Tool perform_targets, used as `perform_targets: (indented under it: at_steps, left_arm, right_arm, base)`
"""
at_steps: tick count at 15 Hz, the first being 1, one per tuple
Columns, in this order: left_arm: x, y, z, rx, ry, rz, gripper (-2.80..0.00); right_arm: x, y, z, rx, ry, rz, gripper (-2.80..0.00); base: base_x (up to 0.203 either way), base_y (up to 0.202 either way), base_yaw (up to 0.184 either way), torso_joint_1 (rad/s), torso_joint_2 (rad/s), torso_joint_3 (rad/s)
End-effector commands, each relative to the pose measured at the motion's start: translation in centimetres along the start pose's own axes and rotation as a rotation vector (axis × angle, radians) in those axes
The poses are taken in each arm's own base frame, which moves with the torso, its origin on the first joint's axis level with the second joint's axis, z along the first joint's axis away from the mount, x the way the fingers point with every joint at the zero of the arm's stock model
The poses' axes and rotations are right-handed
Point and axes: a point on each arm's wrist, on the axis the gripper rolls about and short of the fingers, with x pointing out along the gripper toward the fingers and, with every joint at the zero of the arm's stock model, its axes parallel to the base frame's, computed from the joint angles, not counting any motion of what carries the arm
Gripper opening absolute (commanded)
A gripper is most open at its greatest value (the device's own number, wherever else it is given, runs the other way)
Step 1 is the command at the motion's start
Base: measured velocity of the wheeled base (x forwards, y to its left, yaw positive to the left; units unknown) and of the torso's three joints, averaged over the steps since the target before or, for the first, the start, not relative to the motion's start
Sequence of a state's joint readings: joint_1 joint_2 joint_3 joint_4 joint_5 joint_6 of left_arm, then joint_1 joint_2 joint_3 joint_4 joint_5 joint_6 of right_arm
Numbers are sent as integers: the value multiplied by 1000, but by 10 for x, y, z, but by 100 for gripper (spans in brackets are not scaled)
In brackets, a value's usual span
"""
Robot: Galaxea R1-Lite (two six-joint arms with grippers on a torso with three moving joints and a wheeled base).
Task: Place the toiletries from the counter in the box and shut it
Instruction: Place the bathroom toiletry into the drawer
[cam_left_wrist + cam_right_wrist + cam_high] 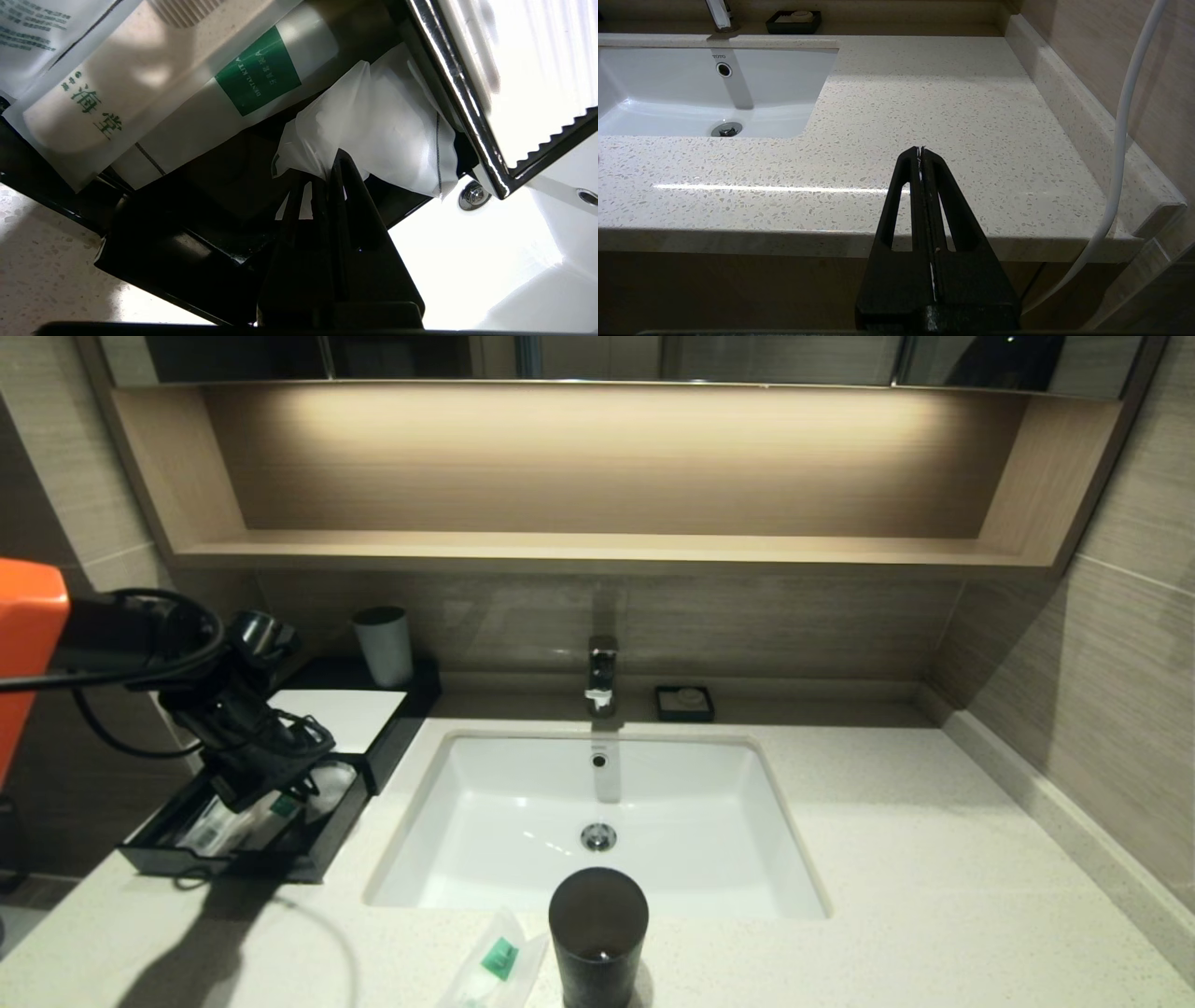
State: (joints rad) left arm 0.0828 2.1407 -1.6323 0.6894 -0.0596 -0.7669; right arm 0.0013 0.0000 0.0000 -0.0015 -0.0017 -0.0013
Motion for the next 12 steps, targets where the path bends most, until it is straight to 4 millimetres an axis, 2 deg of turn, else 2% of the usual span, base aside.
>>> perform_targets:
  at_steps: [1, 12]
  left_arm:
    - [4, 0, 1, -7, 8, 8, -280]
    - [3, -6, 5, -13, -10, -11, -280]
  right_arm:
    - [0, 0, 0, 0, 2, 0, -280]
    - [0, 0, 0, 0, 0, 0, -280]
  base:
    - [0, 0, 0, 0, 0, 0]
    - [0, 0, 0, 0, 0, 0]
